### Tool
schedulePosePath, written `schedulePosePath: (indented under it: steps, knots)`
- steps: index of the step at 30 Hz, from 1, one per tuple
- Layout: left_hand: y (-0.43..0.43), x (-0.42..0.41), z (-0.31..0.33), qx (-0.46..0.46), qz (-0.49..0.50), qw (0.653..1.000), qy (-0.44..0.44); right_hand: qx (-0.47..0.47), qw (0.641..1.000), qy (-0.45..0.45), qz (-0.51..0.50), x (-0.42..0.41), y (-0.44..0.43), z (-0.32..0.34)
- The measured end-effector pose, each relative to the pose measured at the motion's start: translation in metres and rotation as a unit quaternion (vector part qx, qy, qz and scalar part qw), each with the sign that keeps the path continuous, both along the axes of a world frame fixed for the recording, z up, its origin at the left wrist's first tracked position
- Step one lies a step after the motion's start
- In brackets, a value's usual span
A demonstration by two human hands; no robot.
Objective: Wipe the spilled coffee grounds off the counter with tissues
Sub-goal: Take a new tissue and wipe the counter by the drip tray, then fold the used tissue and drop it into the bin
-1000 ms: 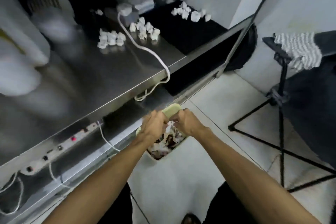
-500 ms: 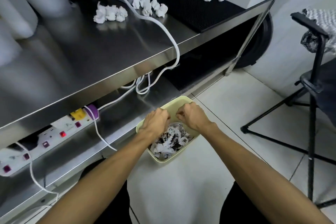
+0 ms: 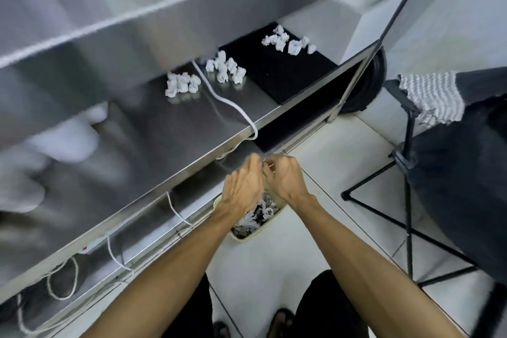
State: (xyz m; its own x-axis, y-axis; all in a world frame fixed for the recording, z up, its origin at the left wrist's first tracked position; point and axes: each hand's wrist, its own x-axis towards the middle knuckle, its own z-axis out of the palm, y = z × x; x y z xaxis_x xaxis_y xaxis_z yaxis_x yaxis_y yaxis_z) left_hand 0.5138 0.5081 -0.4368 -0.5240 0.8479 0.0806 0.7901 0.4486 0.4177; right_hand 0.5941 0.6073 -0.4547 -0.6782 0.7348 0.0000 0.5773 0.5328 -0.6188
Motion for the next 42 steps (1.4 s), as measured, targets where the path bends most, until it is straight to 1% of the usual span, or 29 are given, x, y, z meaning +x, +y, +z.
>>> schedulePosePath:
  steps: [3,5,8,13,17,20,22,24,26,28,31,34,36,39,42]
  knots:
    - [0.008,0.013,0.093,0.032,0.036,0.999,0.01,0.013,0.998,0.045,-0.034,0.011,-0.001,0.093]
    - [0.01,0.024,0.154,0.048,0.05,0.998,0.002,0.029,0.996,0.071,-0.041,0.021,-0.002,0.157]
    - [0.013,0.036,0.24,0.085,0.047,0.995,-0.014,0.052,0.993,0.092,-0.05,0.036,-0.001,0.246]
    - [0.006,0.044,0.353,0.146,0.042,0.988,-0.037,0.095,0.987,0.129,-0.02,0.042,0.0,0.362]
    - [-0.002,0.022,0.41,0.195,0.077,0.977,-0.037,0.132,0.979,0.155,0.029,0.018,0.0,0.426]
    - [-0.012,-0.004,0.428,0.221,0.102,0.969,-0.051,0.146,0.974,0.156,0.076,-0.01,-0.003,0.454]
    - [-0.019,-0.029,0.434,0.238,0.159,0.955,-0.075,0.142,0.974,0.143,0.107,-0.037,-0.006,0.466]
    - [-0.025,-0.056,0.435,0.261,0.232,0.932,-0.092,0.164,0.969,0.126,0.135,-0.066,-0.008,0.473]
    - [-0.033,-0.084,0.432,0.268,0.277,0.92,-0.072,0.19,0.962,0.109,0.161,-0.096,-0.009,0.478]
    - [-0.038,-0.113,0.427,0.235,0.293,0.926,-0.044,0.203,0.96,0.092,0.169,-0.125,-0.008,0.48]
    - [-0.04,-0.145,0.425,0.171,0.291,0.938,-0.076,0.227,0.958,0.056,0.167,-0.16,-0.006,0.483]
    - [-0.036,-0.171,0.418,0.115,0.248,0.954,-0.123,0.27,0.944,0.022,0.185,-0.186,-0.006,0.485]
    - [-0.034,-0.186,0.412,0.097,0.219,0.956,-0.168,0.285,0.938,0.025,0.195,-0.198,-0.005,0.486]
    - [-0.034,-0.203,0.406,0.082,0.181,0.961,-0.194,0.26,0.943,0.077,0.194,-0.209,-0.006,0.494]
    - [-0.038,-0.211,0.409,0.079,0.166,0.963,-0.198,0.229,0.949,0.165,0.142,-0.216,-0.009,0.506]
